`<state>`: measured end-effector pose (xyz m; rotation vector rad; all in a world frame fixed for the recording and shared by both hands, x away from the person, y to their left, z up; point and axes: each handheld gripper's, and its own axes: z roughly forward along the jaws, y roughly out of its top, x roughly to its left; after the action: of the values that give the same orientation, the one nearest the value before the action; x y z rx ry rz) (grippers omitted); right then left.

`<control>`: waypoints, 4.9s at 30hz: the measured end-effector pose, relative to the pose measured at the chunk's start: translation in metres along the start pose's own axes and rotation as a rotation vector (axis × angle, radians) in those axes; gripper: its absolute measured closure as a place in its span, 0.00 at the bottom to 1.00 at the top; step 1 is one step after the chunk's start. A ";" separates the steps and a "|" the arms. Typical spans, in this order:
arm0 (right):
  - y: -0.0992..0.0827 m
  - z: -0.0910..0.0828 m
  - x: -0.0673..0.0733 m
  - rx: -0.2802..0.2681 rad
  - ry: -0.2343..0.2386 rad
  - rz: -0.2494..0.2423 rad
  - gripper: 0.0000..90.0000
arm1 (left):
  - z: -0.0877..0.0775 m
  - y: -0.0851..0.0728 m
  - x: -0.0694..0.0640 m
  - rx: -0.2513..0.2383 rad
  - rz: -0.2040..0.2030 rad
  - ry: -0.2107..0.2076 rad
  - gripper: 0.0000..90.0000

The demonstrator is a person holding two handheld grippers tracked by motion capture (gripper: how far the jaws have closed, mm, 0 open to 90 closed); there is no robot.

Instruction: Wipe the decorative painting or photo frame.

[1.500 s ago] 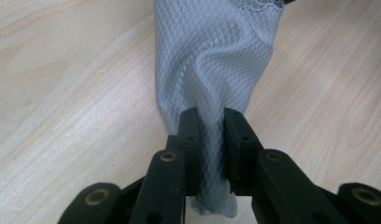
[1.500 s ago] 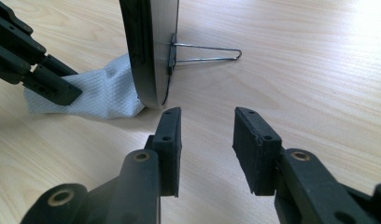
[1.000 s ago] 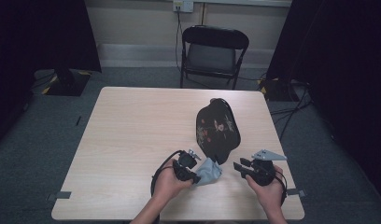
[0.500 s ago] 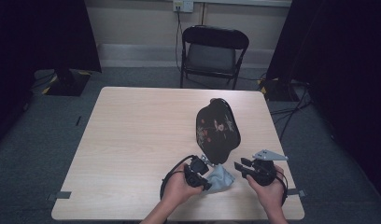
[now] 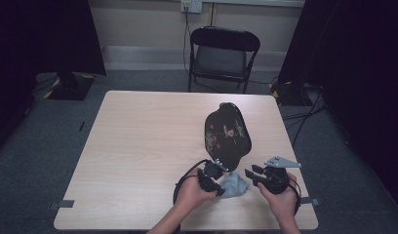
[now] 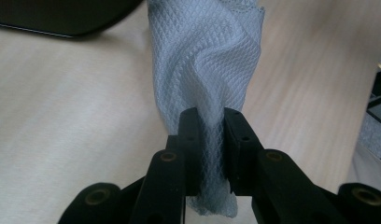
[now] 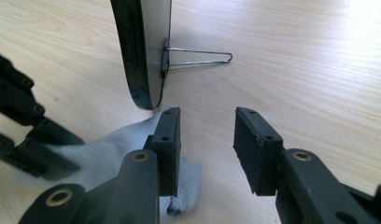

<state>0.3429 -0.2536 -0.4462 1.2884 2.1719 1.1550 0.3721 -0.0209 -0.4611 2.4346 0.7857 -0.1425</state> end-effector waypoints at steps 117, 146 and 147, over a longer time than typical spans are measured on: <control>0.013 0.031 0.035 -0.066 0.045 -0.052 0.86 | -0.170 0.105 -0.037 -0.194 0.139 0.155 0.87; 0.000 0.010 0.021 -0.031 0.119 0.011 0.88 | -0.186 0.118 -0.014 -0.256 0.060 0.224 0.87; -0.001 0.010 0.021 -0.029 0.120 0.011 0.88 | -0.187 0.119 -0.012 -0.256 0.056 0.226 0.87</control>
<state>0.3380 -0.2315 -0.4504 1.2506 2.2258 1.2936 0.4160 -0.0030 -0.2447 2.2483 0.7793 0.2447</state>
